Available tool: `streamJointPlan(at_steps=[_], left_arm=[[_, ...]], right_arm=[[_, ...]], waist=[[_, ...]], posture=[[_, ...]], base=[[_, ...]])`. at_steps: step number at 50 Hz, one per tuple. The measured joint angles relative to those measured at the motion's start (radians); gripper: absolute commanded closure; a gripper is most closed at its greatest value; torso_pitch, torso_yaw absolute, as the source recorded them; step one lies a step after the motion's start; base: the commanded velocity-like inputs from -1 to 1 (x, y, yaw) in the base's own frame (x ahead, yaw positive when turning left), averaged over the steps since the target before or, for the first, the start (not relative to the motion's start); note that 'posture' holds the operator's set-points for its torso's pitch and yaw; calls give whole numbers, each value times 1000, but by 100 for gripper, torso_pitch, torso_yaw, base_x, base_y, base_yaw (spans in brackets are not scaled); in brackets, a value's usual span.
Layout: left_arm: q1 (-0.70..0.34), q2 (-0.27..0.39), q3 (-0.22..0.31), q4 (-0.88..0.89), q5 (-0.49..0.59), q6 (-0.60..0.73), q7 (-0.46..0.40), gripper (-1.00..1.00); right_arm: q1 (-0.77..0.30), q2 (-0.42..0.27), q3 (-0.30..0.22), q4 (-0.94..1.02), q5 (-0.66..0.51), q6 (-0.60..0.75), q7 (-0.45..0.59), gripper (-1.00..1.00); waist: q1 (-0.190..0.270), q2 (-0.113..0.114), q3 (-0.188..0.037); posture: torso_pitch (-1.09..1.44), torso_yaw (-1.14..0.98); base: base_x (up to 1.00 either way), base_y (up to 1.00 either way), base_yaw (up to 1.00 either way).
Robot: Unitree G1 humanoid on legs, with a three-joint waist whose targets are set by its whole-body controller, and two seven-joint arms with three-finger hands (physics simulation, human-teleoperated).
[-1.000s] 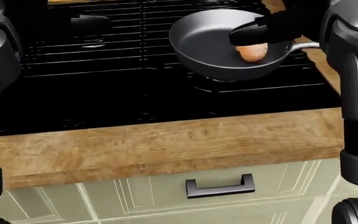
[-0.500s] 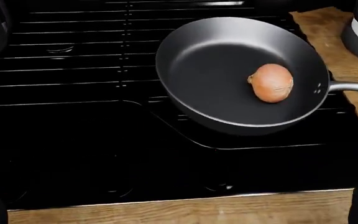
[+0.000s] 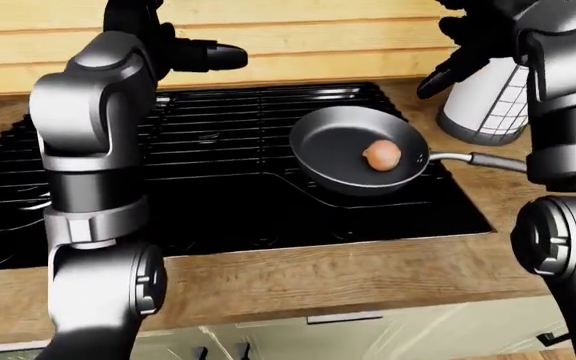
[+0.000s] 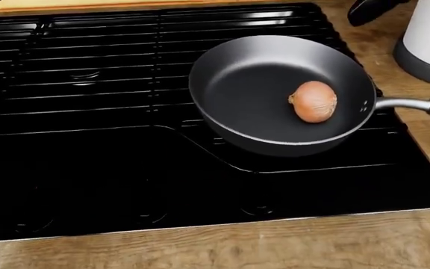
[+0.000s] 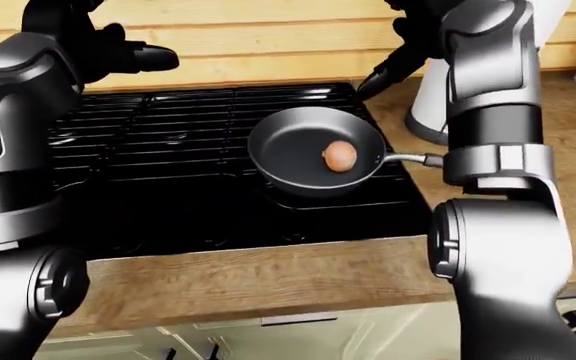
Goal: Pick the onion from the pan and place it in the bowl.
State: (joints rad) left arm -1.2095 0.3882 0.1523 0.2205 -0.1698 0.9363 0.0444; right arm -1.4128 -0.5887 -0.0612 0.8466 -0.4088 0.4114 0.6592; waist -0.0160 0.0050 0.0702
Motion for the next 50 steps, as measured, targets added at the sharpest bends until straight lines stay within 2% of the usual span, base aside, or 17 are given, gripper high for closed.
streamJointPlan(at_steps=[9, 16, 26, 44, 50], left_arm=[[-6, -7, 1, -14, 11, 6, -7, -100], [-2, -7, 8, -6, 11, 8, -8, -100], [2, -15, 4, -24, 8, 13, 1, -100], [5, -11, 4, -30, 1, 16, -2, -100], [5, -15, 2, -24, 4, 13, -2, -100]], right_arm=[[-99, 34, 19, 177, -149, -188, 54, -100], [-155, 58, 24, 250, -229, -249, 56, -100], [-142, 93, 27, 295, -300, -271, 72, -100], [-123, 148, 41, 347, -378, -294, 76, -100], [-106, 164, 49, 331, -392, -286, 131, -100]], waist=[[-2, 9, -2], [2, 1, -8], [10, -5, -10], [8, 5, -17], [6, 6, -16]], posture=[[0, 0], [0, 0], [0, 0], [0, 0], [0, 0]], base=[[0, 0, 0], [0, 0, 0], [0, 0, 0], [0, 0, 0], [0, 0, 0]])
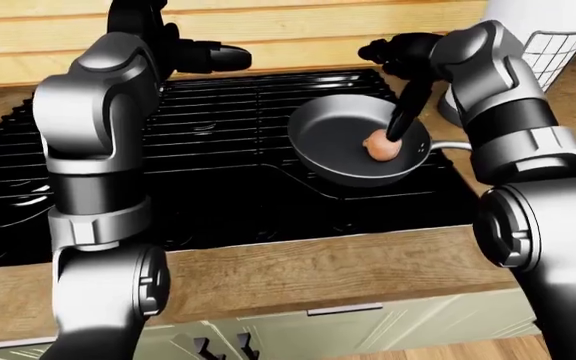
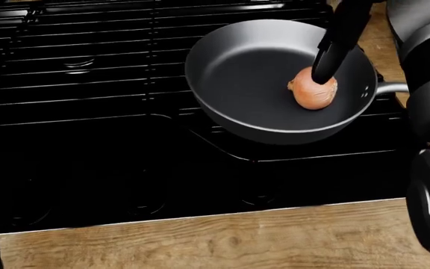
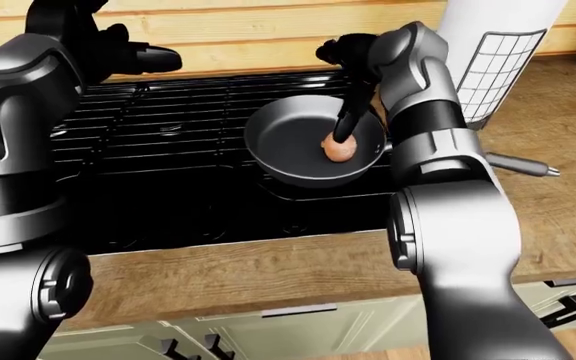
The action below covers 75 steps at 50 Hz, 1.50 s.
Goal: Pick the onion from the pan and place it in the bowl.
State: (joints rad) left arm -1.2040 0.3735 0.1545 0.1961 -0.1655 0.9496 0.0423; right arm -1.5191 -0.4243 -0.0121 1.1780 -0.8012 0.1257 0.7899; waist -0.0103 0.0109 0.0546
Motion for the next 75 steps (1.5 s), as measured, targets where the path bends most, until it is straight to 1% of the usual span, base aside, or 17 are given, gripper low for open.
streamJointPlan(at_steps=[15, 18, 27, 46, 60, 74, 75], left_arm=[[-5, -3, 1, -18, -1, 14, 0, -100], [-5, -3, 1, -20, -2, 17, 1, -100], [0, -4, 0, -26, -8, 22, -1, -100], [5, -3, 2, -43, -14, 33, 5, -100], [1, -5, 2, -59, -17, 49, 7, -100], [1, -3, 4, -84, -26, 68, 12, -100], [2, -3, 4, -85, -26, 68, 12, -100]], right_arm=[[64, 22, 12, -60, -40, 47, 143, -100], [71, 26, 9, -63, -46, 55, 155, -100], [83, 44, 5, -51, -54, 50, 119, -100], [126, 50, 4, -37, -54, 40, 74, -100], [121, 53, 5, -20, -48, 30, 29, -100], [143, 63, 11, -18, -47, 31, 36, -100], [144, 64, 11, -19, -47, 31, 37, -7]], waist=[[-5, -1, 4], [-6, 0, 5], [-8, 3, 4], [-4, 3, -1], [-2, 2, -4], [-2, 1, -5], [-3, 1, -6]], posture=[[0, 0], [0, 0], [0, 0], [0, 0], [0, 0], [0, 0], [0, 0]], base=[[0, 0, 0], [0, 0, 0], [0, 0, 0], [0, 0, 0], [0, 0, 0], [0, 0, 0], [0, 0, 0]])
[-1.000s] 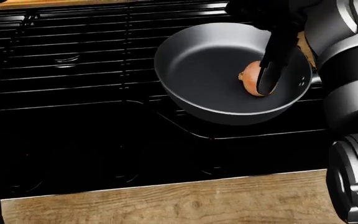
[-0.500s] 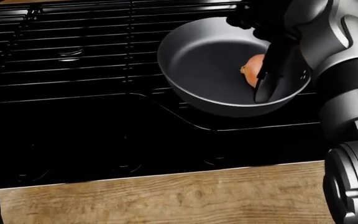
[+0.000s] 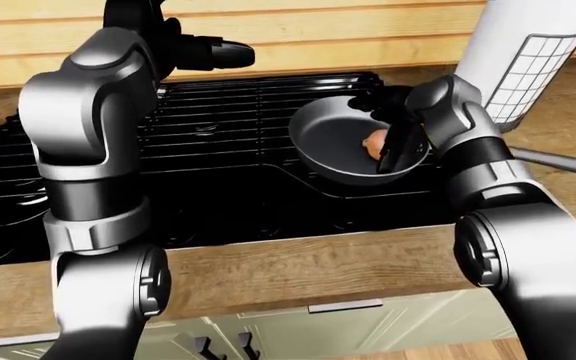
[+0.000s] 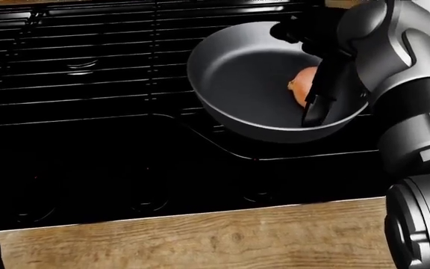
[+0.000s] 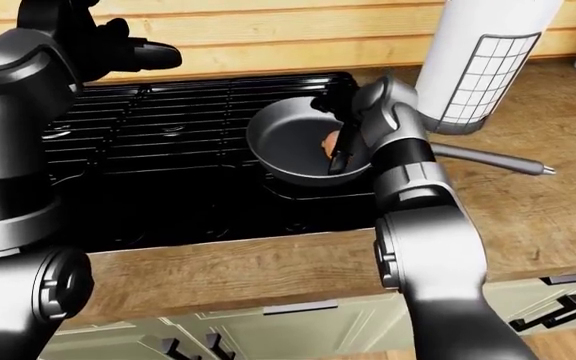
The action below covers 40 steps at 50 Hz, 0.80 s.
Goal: Pick the onion from the pan and place it in the bowl.
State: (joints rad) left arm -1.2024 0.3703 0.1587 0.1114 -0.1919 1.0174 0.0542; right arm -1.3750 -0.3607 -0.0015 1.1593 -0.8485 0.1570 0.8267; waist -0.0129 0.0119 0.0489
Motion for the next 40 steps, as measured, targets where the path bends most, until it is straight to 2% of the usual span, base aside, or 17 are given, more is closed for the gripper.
streamJointPlan(at_steps=[1, 3, 4, 8, 21, 28, 40], left_arm=[[1, 0, 0, -1, 0, 1, 0, -100], [3, 0, 0, -6, -2, 3, 1, -100], [4, -1, 0, -8, -2, 5, 1, -100], [1, 0, 0, -17, -6, 12, 2, -100], [7, 1, 1, -26, -14, 9, 5, -100], [-3, 5, -1, -15, -12, 10, 6, -100], [-5, 5, 1, -19, -10, 6, 4, -100]], right_arm=[[1, 1, 0, 0, -1, 0, -2, 11], [-5, -4, -1, -14, -6, -6, -28, 93], [-12, -8, -3, -22, -8, -9, -39, 100], [-13, -4, -1, -19, -3, -5, -14, 100], [-18, -2, -2, -10, -4, 2, 3, 100], [-96, -14, -5, 24, -4, 21, 25, 100], [-204, -46, -49, -23, 50, 58, 51, 100]], waist=[[0, 0, 0], [0, 0, -1], [0, 0, -2], [-1, -5, -6], [0, -1, 2], [-2, 7, 15], [-4, 3, 13]], posture=[[0, 0], [0, 0], [0, 0], [0, 0], [0, 0], [0, 0], [0, 0]], base=[[0, 0, 0], [0, 0, 0], [0, 0, 0], [0, 0, 0], [0, 0, 0], [0, 0, 0], [0, 0, 0]])
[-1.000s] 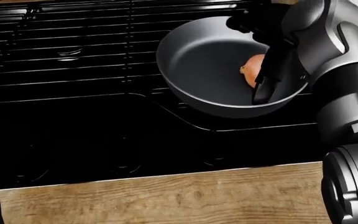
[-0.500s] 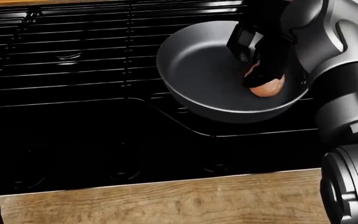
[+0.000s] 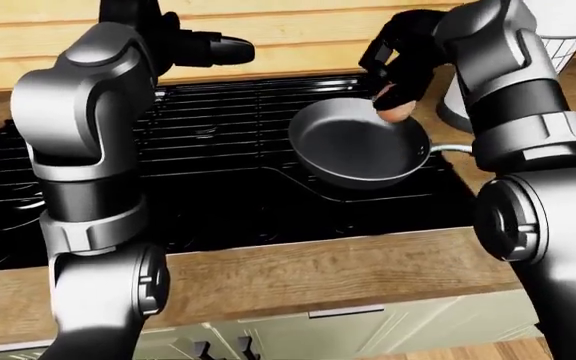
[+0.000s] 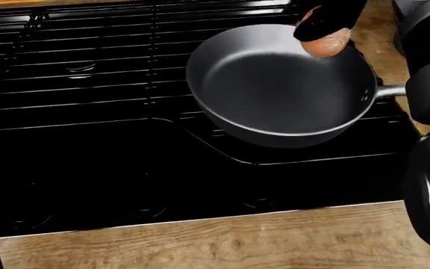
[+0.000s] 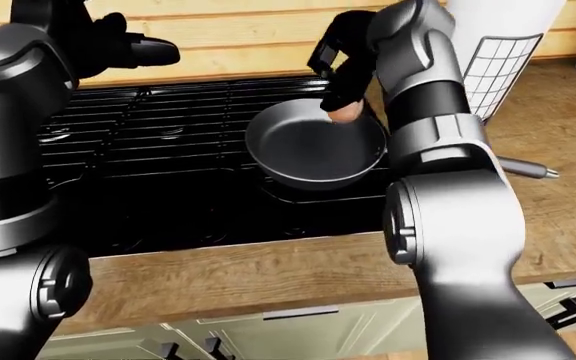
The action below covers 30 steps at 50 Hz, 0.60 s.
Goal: Pick the onion from the pan and place it in the bowl.
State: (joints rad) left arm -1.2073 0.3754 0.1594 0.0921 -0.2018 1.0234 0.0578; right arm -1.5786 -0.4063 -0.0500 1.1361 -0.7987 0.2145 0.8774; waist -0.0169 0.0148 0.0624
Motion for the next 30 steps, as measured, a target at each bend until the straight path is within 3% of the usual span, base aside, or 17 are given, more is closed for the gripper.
streamJointPlan(at_steps=[6, 13, 21, 30], left_arm=[[1, 4, 1, 6, 0, 2, -1, -100], [-1, -3, -5, 5, 3, 7, 4, -100], [-11, 15, 6, 8, 4, 6, 1, -100], [-9, 25, 11, 30, 5, -3, 1, -100]], right_arm=[[11, -14, -55, -29, 96, 65, -52, 100], [-27, -38, -151, -26, 315, 154, -250, 100], [8, -44, -158, -46, 568, 203, -412, 100], [61, -45, -100, -39, 669, 186, -475, 100]], waist=[[2, -3, 2], [6, -3, 6], [8, -12, -2], [11, -9, 3]], posture=[[0, 0], [0, 0], [0, 0], [0, 0]], base=[[0, 0, 0], [0, 0, 0], [0, 0, 0], [0, 0, 0]])
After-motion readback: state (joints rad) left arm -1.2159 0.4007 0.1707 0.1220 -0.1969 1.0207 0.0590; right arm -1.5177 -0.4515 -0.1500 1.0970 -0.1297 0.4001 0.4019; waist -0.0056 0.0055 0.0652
